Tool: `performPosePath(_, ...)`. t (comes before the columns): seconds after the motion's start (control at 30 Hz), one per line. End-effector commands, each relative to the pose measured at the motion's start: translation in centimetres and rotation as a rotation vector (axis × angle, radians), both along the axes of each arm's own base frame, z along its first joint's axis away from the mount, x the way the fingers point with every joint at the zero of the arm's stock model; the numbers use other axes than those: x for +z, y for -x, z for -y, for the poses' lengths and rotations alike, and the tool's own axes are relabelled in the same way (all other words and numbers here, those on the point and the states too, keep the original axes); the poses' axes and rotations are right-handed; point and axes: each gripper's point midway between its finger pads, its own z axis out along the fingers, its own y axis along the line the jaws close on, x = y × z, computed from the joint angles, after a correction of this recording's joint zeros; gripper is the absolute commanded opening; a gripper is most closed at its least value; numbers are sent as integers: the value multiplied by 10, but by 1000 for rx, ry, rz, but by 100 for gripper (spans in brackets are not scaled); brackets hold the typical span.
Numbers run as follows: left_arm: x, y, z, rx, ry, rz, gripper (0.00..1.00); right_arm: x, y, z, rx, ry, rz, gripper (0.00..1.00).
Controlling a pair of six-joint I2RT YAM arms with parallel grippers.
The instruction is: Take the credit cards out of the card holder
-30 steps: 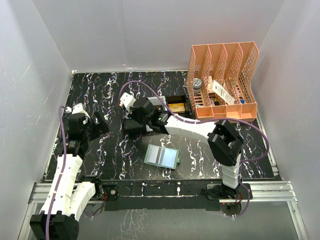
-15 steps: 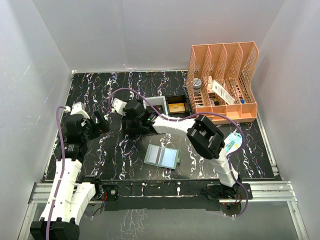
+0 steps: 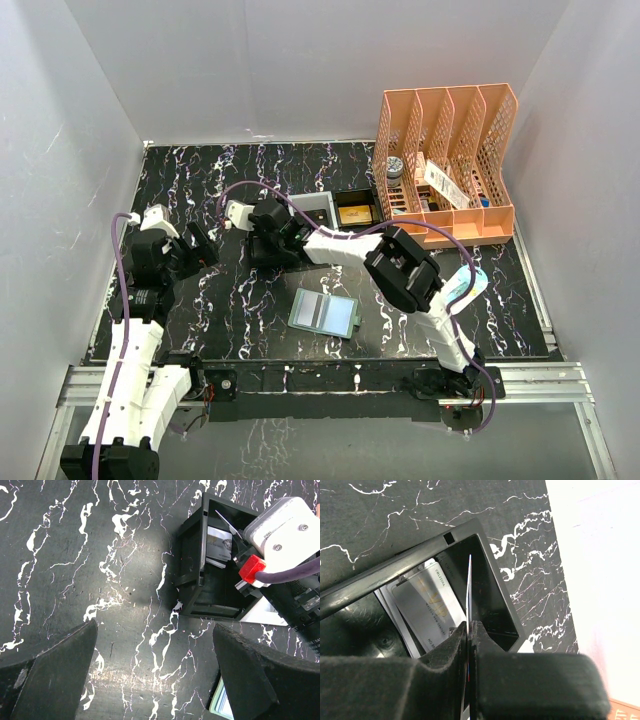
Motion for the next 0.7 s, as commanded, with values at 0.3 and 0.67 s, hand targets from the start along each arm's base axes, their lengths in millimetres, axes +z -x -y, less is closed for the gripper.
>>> performPosePath(0.3,4,1,-1,-1,-4,21,99,6,-21,-13,4,-12,72,1)
performPosePath(0.67,3,1,0,-6,-1,19,99,17,-16,-17,22,-67,30,31)
